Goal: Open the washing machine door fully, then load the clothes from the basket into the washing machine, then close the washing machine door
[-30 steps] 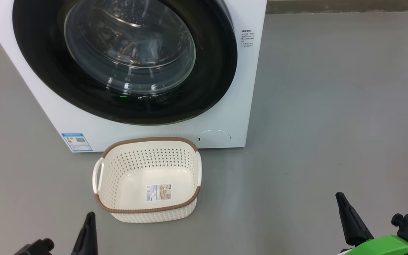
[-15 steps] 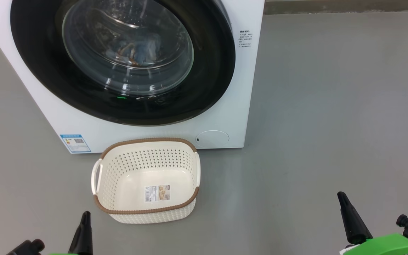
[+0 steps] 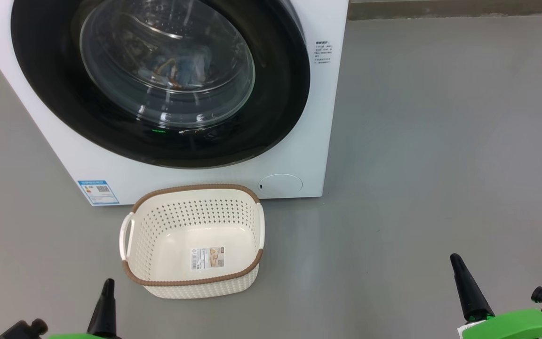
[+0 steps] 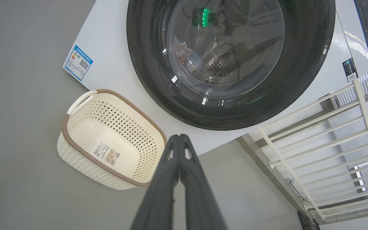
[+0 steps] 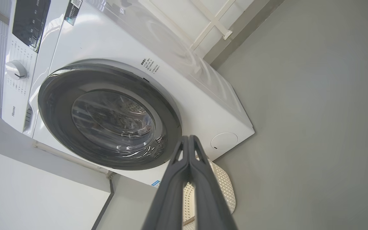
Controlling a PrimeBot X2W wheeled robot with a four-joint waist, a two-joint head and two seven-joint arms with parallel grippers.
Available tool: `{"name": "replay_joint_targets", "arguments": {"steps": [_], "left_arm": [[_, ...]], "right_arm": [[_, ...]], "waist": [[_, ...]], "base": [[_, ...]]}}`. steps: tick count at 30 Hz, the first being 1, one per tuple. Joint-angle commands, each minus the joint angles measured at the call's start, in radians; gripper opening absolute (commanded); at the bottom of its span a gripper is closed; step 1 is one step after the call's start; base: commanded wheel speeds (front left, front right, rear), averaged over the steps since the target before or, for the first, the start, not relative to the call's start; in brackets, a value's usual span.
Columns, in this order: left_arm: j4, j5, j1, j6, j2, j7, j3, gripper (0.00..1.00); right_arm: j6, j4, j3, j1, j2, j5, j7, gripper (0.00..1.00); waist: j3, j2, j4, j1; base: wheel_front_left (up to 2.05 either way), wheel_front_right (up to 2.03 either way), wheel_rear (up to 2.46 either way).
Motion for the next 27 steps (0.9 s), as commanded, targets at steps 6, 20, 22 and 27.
{"name": "replay_joint_targets", "arguments": {"steps": [6,20,22,27], "left_arm": [[-0.006,-0.089,-0.054,-0.023,0.006,0.019,0.044,0.00],[0.014,-0.224,-0.070,-0.047,-0.001,0.048,0.079,0.00],[0.017,-0.245,-0.073,-0.051,-0.002,0.053,0.085,0.00],[0.024,-0.297,-0.079,-0.060,-0.005,0.064,0.098,0.00]], "right_arm": [[-0.003,-0.005,0.009,-0.061,-0.014,0.103,0.012,0.00],[-0.004,0.025,0.005,-0.081,-0.015,0.253,0.029,0.00],[-0.004,0.030,0.004,-0.084,-0.015,0.275,0.032,0.00],[-0.004,0.042,0.002,-0.092,-0.015,0.333,0.038,0.00]], "waist": [[-0.001,0.0000,-0.003,0.0000],[-0.002,0.0000,-0.009,0.0000],[-0.003,0.0000,-0.010,0.0000],[-0.003,0.0000,-0.012,0.0000]], "base": [[0.00,0.00,0.00],[0.00,0.00,0.00],[0.00,0.00,0.00],[0.00,0.00,0.00]]}}
